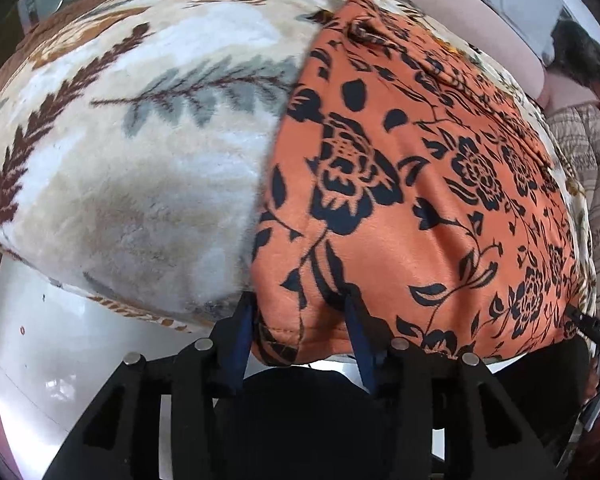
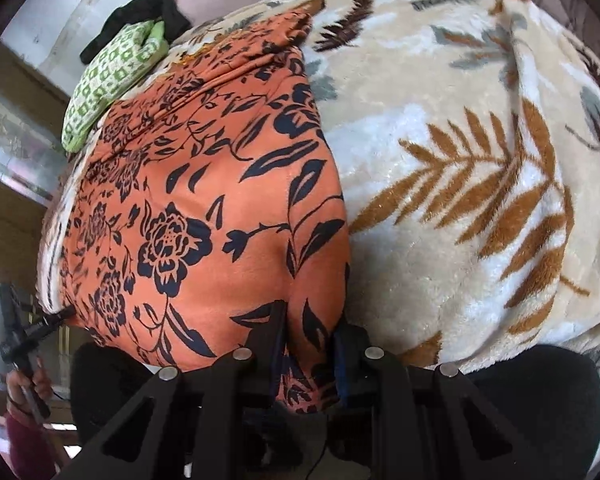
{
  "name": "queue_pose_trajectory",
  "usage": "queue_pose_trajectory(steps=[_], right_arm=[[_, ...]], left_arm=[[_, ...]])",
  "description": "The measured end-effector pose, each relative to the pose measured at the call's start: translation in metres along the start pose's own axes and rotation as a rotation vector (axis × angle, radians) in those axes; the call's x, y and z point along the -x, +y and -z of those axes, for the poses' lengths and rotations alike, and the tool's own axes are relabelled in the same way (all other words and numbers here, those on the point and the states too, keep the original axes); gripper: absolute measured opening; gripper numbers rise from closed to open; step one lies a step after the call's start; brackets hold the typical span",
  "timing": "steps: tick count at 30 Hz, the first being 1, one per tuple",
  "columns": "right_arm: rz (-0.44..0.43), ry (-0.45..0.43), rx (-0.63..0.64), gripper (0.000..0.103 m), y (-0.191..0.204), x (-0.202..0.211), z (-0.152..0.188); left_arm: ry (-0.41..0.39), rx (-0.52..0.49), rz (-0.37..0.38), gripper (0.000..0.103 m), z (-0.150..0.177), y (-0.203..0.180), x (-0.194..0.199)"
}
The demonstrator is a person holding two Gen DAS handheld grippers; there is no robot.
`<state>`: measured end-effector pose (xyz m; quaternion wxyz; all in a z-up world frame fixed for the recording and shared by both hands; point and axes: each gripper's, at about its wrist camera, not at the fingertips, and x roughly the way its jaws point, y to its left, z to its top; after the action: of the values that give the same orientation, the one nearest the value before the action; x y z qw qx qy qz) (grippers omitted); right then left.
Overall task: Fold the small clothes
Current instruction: 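Lift the hem with both grippers and fold it toward the collar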
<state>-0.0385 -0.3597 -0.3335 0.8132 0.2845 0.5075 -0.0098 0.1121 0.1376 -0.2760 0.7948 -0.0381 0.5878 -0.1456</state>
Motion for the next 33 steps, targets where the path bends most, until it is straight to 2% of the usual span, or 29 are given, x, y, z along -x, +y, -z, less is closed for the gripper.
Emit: queue_pose_trajectory(steps=[3, 4, 6, 8, 10, 11, 14, 19, 25, 31, 33], right_arm=[[-0.006, 0.016, -0.02, 0.024, -0.001, -0.001, -0.002], [-0.003, 0.02, -0.018, 0.024, 0.0, -0.002, -0.002], [0.001, 0.018, -0.009, 0.025, 0.002, -0.003, -0.002], [-0.002, 0.006, 0.032, 0.024, 0.006, -0.003, 0.0], [0.016, 0.001, 0.056, 0.019, 0.009, -0.002, 0.002], [0.018, 0.003, 0.063, 0.013, 0.01, -0.001, 0.001], [-0.018, -0.007, 0.098, 0.012, 0.019, 0.008, 0.0], [-0.182, -0.039, 0.062, 0.012, 0.025, 0.035, -0.014], [-0.377, -0.077, -0.02, 0.012, 0.02, 0.064, -0.044], [-0.462, -0.134, -0.069, 0.012, 0.023, 0.089, -0.092], [-0.472, -0.15, -0.08, 0.012, 0.023, 0.093, -0.11]], left_arm=[[-0.001, -0.005, -0.014, 0.029, -0.006, -0.008, -0.006], [-0.005, -0.006, -0.014, 0.021, -0.007, -0.008, -0.006], [-0.022, -0.015, -0.008, 0.015, -0.008, -0.01, -0.004], [-0.035, -0.022, -0.007, 0.014, -0.011, -0.012, -0.002], [-0.041, -0.026, -0.004, 0.014, -0.013, -0.015, 0.0], [-0.045, -0.026, 0.005, 0.014, -0.013, -0.016, 0.003], [-0.058, -0.021, 0.065, 0.014, -0.02, -0.02, 0.015], [-0.107, -0.048, 0.144, 0.013, -0.036, -0.03, 0.049], [-0.139, -0.096, 0.182, 0.013, -0.06, -0.04, 0.088], [-0.167, -0.122, 0.237, 0.013, -0.1, -0.045, 0.116], [-0.171, -0.12, 0.25, 0.014, -0.124, -0.048, 0.121]])
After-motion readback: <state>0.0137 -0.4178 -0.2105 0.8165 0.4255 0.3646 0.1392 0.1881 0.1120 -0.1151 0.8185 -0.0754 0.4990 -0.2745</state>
